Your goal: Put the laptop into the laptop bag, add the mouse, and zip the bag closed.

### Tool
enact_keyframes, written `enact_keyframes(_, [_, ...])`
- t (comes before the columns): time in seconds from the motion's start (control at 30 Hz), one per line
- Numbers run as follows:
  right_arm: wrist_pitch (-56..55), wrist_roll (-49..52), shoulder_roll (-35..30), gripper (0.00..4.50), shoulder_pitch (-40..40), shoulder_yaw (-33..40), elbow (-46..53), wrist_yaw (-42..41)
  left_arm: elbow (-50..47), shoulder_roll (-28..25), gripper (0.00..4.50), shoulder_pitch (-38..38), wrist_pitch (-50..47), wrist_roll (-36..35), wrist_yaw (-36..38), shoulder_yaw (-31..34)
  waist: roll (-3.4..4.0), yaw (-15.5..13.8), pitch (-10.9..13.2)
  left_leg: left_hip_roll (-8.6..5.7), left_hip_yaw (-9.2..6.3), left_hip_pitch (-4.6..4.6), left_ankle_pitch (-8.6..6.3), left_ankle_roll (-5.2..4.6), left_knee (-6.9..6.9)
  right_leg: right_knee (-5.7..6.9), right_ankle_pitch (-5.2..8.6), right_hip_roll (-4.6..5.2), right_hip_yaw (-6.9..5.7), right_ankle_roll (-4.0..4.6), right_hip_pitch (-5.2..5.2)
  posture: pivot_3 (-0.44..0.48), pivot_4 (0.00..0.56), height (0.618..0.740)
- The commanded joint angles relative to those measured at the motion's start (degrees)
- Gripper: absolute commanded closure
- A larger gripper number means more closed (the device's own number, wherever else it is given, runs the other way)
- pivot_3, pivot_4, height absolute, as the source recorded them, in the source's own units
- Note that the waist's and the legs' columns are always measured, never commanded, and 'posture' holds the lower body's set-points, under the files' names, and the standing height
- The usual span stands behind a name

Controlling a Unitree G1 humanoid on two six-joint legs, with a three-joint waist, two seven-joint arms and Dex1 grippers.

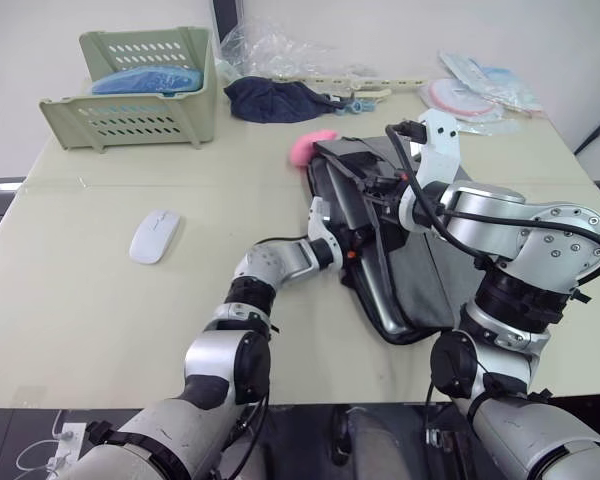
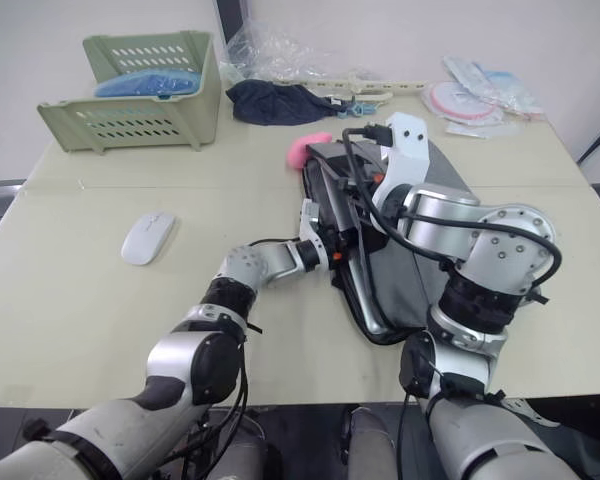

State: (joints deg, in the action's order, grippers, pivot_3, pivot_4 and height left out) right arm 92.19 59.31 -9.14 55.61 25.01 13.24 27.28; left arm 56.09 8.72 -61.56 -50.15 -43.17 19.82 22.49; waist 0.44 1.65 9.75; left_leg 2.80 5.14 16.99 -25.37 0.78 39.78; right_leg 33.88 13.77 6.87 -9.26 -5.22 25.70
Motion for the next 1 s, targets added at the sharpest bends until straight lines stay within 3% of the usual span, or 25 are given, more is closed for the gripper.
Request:
enact_keyframes(0.03, [0.31,3.46,0.53,4.49,2.19,-0.22,1.62,0.62,0.21,2.76,4.09,-3.75,2.31,-1.16,3.86,1.08,0.01,-0.01,0.0,0.0,0.0,0.0,0.0,0.0,0.0,0.01,0.0,0.0,0.0,0.0,0.0,0.0,0.15,0.74])
enact_keyframes(0.4, [0.31,4.06,1.28,4.49,2.41,-0.11,1.47,1.4,2.45,2.68,4.09,-4.26,5.62,-0.42,3.88,2.17,0.01,0.0,0.0,0.0,0.0,0.01,0.01,-0.02,0.03,0.0,-0.01,0.0,0.01,-0.01,0.0,0.0,0.15,0.74])
enact_keyframes(0.5, [0.31,3.98,1.34,4.5,2.2,-0.15,1.55,1.29,1.69,2.57,2.9,-3.9,4.74,-1.18,4.46,2.66,0.01,0.01,0.0,0.0,-0.01,0.02,0.01,-0.03,0.03,0.0,-0.02,0.0,0.01,-0.02,0.01,0.0,0.15,0.74])
enact_keyframes(0.7, [0.31,2.94,0.54,4.5,0.73,-0.25,1.44,0.5,-0.06,1.89,0.03,-2.67,3.77,1.17,3.94,0.93,0.02,0.06,0.0,0.0,-0.01,0.01,0.01,-0.03,0.03,0.01,-0.02,0.0,0.01,-0.01,0.01,0.0,0.15,0.74])
enact_keyframes(1.0, [0.31,1.66,-0.17,4.5,-0.26,-0.24,0.93,-0.43,-10.18,-1.0,0.01,2.03,-3.15,3.3,2.77,-3.6,0.04,0.27,-0.02,0.0,0.0,0.01,0.02,-0.03,0.08,0.01,-0.05,0.0,0.04,-0.02,-0.01,0.0,0.15,0.74])
